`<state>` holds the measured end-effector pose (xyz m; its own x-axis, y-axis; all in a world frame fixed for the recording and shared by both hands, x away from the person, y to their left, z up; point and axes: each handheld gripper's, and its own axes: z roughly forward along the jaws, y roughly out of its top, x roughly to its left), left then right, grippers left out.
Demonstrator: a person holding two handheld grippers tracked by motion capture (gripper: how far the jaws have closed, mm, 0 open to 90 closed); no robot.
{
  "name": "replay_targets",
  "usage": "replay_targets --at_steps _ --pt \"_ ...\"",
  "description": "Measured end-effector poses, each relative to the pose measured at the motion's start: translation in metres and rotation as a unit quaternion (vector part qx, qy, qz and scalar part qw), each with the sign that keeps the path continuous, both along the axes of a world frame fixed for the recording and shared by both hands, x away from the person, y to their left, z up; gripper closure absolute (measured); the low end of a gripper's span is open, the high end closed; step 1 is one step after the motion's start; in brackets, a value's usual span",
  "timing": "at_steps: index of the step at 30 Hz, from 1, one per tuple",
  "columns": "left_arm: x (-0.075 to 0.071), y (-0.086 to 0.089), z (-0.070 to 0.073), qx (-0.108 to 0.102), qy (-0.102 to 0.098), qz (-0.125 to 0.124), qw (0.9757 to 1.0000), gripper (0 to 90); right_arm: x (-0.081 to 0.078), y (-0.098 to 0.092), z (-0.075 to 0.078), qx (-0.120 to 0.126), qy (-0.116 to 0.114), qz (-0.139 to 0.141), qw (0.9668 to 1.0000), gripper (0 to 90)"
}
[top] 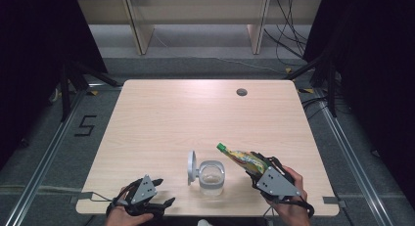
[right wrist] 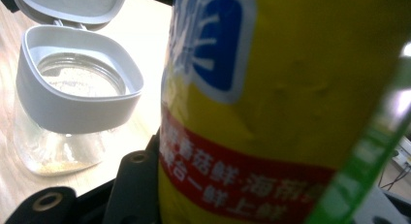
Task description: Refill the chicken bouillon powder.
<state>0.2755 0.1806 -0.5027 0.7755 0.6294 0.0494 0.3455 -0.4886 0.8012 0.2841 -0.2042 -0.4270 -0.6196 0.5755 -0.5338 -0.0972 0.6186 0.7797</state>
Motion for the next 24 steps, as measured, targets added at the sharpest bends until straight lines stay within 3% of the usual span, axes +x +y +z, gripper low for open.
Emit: replay_targets --at_steps 3,5,8,10,11,13,14,16,17,19,20,21,24 --pt "0.0000 0.0000 -0.0001 -0.001 0.000 0.000 1.0000 26.3 -0.0013 -0.0001 -0.0003 -0.013 -0.006 -0.003 0.9999 54.9" --pt "0.0008 0.0013 0.0009 0.010 0.002 -0.002 0.9999 26.2 -0.0026 0.0003 -0.0008 -0.017 -0.006 -0.003 0.9998 54.9" --pt "0.0000 -0.0001 0.0000 -0.004 0.001 0.001 1.0000 26.2 -0.0042 0.0015 -0.0006 -0.031 -0.012 -0.004 0.9994 54.9" --pt "0.0007 0.0010 0.0006 0.006 0.001 -0.001 1.0000 26.2 -0.0044 0.0011 0.0002 -0.042 -0.019 -0.004 0.9989 54.9" --pt "0.0006 0.0009 0.0006 0.006 0.002 -0.001 1.0000 26.2 -0.0060 0.0019 0.0002 -0.036 -0.016 -0.003 0.9992 54.9" --pt "0.0003 0.0003 0.0002 0.000 0.003 0.000 1.0000 26.2 -0.0062 0.0018 0.0005 -0.051 -0.025 -0.005 0.9984 54.9" --pt "0.0008 0.0013 0.0008 0.009 0.001 -0.002 1.0000 26.2 -0.0065 0.0021 0.0004 -0.053 -0.025 -0.004 0.9983 54.9" --pt "0.0008 0.0013 0.0008 0.009 0.001 -0.001 1.0000 26.2 -0.0077 0.0026 -0.0002 -0.053 -0.024 -0.007 0.9983 54.9" --pt "-0.0004 -0.0014 -0.0011 -0.014 0.002 0.007 0.9999 26.2 -0.0072 0.0027 0.0000 -0.059 -0.028 -0.003 0.9979 54.9" --pt "-0.0003 -0.0008 -0.0006 -0.010 0.005 0.003 0.9999 26.2 -0.0078 0.0031 -0.0003 -0.064 -0.029 -0.004 0.9975 54.9" --pt "0.0009 0.0012 0.0007 0.008 0.002 -0.002 1.0000 26.2 -0.0082 0.0032 -0.0004 -0.064 -0.029 -0.006 0.9975 54.9" --pt "0.0009 0.0013 0.0008 0.009 0.002 -0.001 1.0000 26.2 -0.0085 0.0031 -0.0002 -0.066 -0.030 -0.006 0.9974 54.9" --pt "-0.0003 -0.0008 -0.0008 -0.010 0.002 0.004 0.9999 26.2 -0.0090 0.0030 0.0001 -0.076 -0.036 -0.004 0.9965 54.9"
